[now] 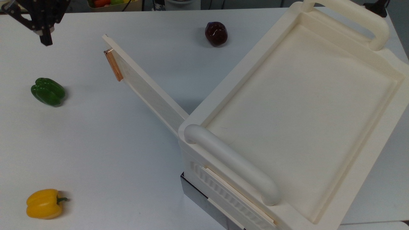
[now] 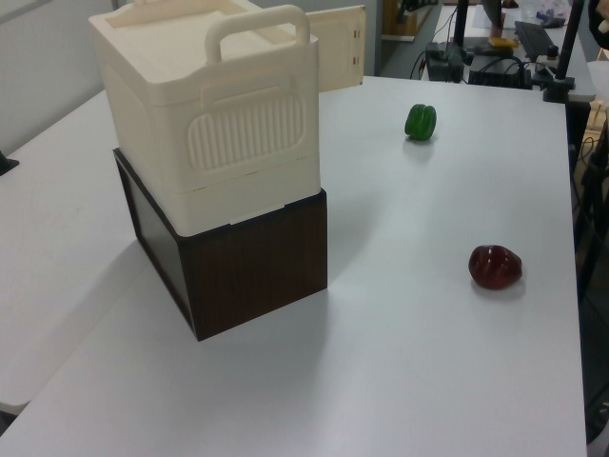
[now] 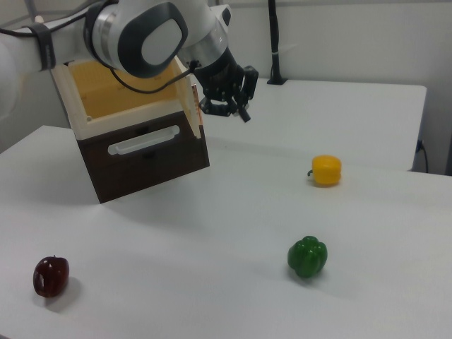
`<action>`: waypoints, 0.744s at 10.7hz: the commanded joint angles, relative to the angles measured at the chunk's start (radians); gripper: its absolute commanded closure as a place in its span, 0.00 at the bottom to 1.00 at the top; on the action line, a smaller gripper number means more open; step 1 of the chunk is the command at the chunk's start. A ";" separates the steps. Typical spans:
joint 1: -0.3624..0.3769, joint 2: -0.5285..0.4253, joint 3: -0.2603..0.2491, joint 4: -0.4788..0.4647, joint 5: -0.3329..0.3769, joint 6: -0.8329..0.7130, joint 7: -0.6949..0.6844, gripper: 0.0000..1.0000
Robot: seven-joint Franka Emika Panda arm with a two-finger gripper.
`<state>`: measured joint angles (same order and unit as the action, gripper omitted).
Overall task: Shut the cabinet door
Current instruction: 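Move the gripper out to the outer face of the open door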
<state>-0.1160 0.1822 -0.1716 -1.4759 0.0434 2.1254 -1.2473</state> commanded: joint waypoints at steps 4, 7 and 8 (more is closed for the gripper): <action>0.111 0.103 0.029 0.025 0.148 0.269 -0.024 1.00; 0.127 0.106 0.067 0.019 0.158 0.283 -0.024 1.00; 0.136 0.099 0.073 0.013 0.165 0.275 -0.023 1.00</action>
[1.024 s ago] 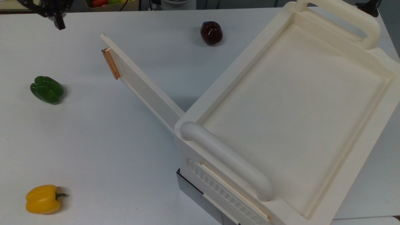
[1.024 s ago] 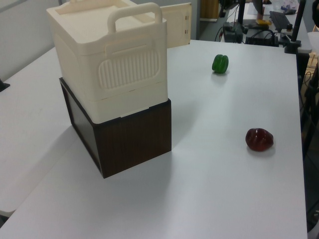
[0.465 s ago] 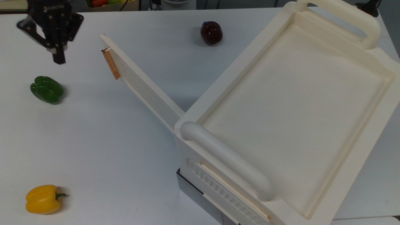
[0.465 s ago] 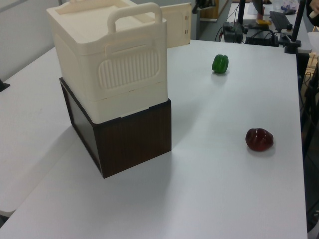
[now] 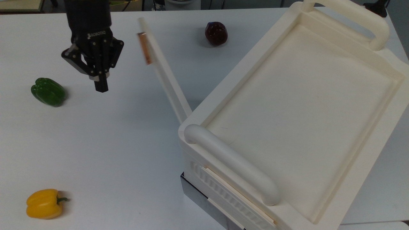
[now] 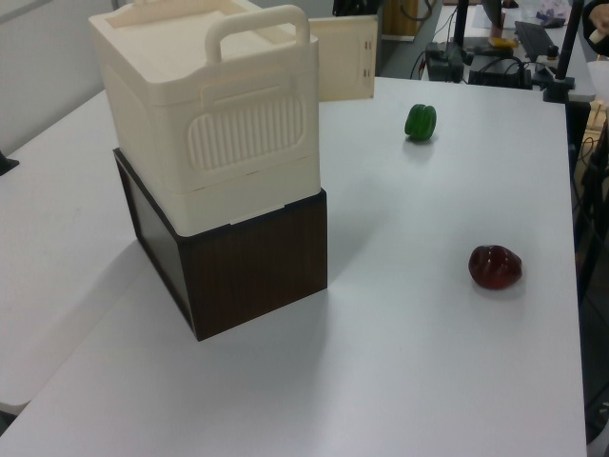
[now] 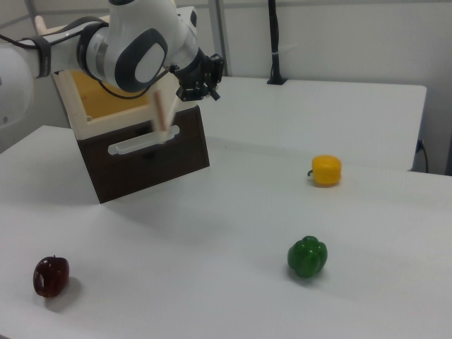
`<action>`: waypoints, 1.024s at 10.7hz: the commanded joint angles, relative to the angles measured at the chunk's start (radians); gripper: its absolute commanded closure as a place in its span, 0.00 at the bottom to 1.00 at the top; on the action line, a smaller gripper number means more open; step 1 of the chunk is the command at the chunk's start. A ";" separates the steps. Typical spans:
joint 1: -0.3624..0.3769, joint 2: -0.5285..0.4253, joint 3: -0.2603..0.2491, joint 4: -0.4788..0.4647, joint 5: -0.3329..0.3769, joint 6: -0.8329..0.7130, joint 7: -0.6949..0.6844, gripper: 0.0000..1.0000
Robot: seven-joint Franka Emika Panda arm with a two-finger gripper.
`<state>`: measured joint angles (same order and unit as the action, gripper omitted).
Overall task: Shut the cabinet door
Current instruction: 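Push the open door with the gripper, swinging it shut against the box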
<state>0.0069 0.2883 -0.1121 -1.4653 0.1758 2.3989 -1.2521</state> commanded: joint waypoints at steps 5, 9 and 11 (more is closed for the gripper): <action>0.099 -0.037 0.026 -0.004 0.100 -0.159 0.123 1.00; 0.206 -0.028 0.023 -0.004 0.091 -0.170 0.240 1.00; 0.237 -0.024 0.023 -0.004 0.094 -0.170 0.270 1.00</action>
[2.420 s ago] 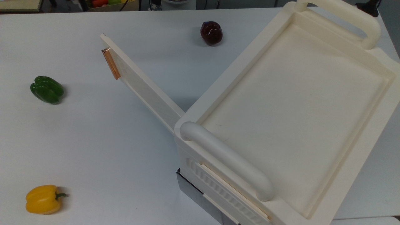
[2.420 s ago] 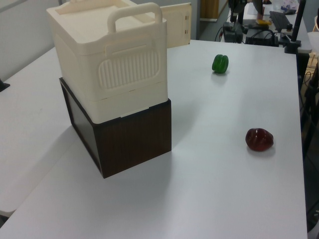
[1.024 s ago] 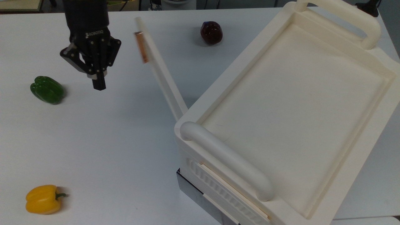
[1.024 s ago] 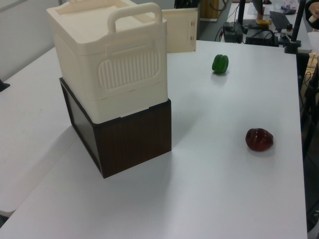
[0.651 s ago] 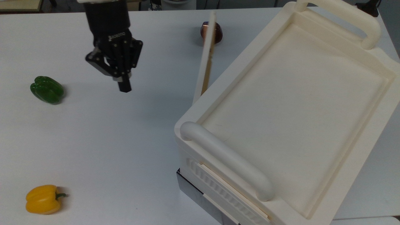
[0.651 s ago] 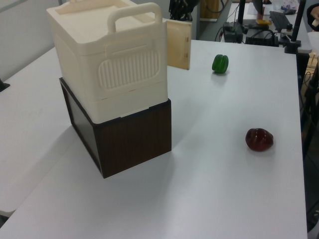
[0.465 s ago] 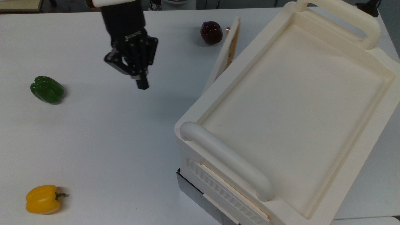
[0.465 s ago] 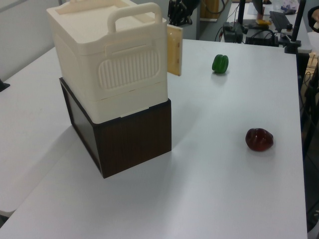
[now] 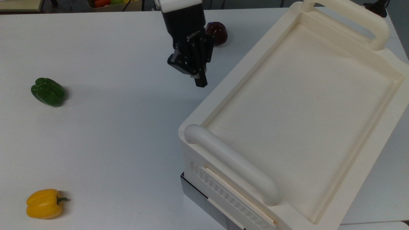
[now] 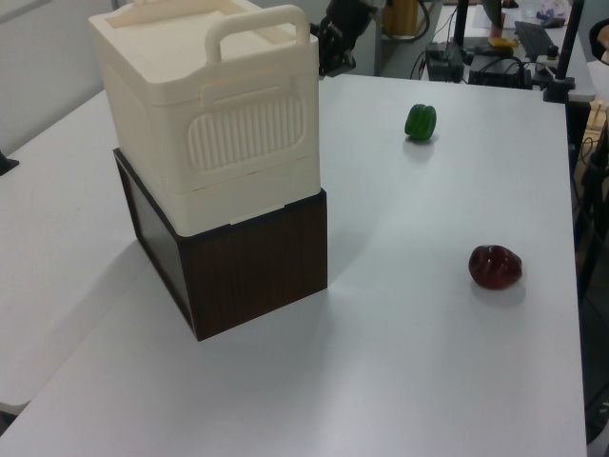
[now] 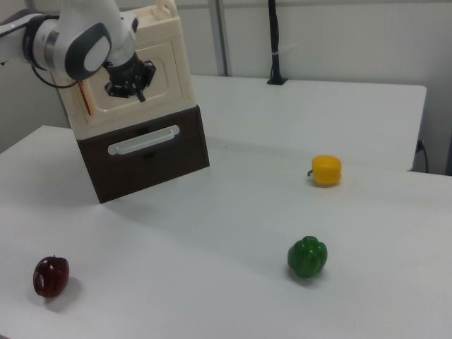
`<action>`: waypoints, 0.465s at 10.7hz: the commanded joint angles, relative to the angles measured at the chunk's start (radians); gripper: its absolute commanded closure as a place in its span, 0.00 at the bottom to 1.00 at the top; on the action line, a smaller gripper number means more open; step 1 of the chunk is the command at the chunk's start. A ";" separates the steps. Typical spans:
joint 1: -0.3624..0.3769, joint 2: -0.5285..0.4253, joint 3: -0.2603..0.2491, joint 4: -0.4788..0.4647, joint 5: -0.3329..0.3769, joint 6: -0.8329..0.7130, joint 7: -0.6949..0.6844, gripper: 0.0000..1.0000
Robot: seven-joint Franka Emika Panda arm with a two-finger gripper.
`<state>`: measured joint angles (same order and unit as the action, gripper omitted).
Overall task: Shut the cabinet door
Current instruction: 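Push the open door with the gripper, swinging it shut against the box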
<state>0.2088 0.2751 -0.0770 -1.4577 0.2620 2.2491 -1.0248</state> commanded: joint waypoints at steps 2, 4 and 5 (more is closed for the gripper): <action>0.085 -0.011 -0.024 -0.012 0.008 -0.020 0.095 1.00; 0.134 -0.004 -0.024 -0.012 0.008 -0.014 0.130 1.00; 0.151 -0.002 -0.024 -0.012 0.008 -0.011 0.149 1.00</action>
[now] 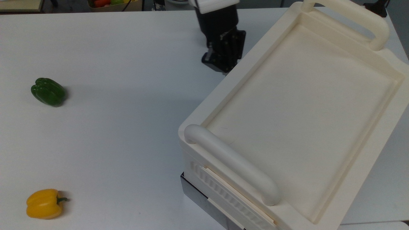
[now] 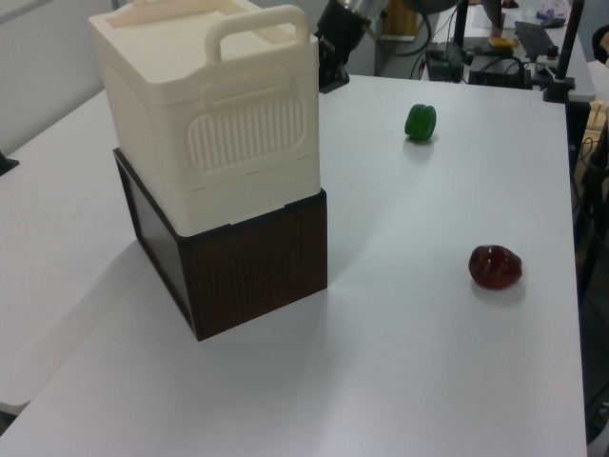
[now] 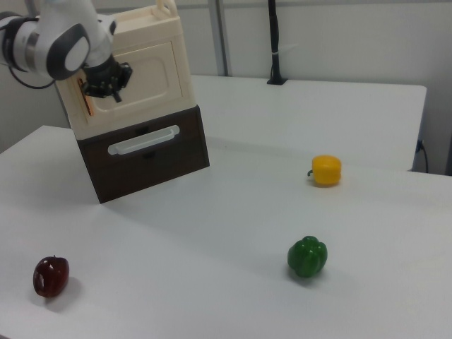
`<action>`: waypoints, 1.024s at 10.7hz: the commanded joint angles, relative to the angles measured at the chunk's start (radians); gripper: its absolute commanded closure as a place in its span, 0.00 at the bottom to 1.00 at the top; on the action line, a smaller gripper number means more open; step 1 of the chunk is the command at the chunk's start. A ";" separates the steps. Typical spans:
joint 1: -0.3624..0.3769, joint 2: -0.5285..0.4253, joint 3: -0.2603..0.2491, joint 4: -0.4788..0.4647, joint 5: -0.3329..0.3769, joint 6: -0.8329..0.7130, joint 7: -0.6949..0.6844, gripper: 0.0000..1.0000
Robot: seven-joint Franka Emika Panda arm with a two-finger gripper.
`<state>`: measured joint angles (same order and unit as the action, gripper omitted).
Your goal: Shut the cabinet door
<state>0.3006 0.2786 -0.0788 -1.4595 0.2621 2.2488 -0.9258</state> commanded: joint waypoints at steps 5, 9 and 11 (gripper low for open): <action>0.083 0.014 -0.022 -0.009 -0.003 -0.006 0.079 1.00; 0.010 -0.024 -0.010 -0.010 -0.001 -0.140 0.116 1.00; -0.064 -0.065 -0.010 -0.010 -0.007 -0.254 0.276 1.00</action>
<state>0.3131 0.2733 -0.0912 -1.4645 0.2585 2.1292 -0.7961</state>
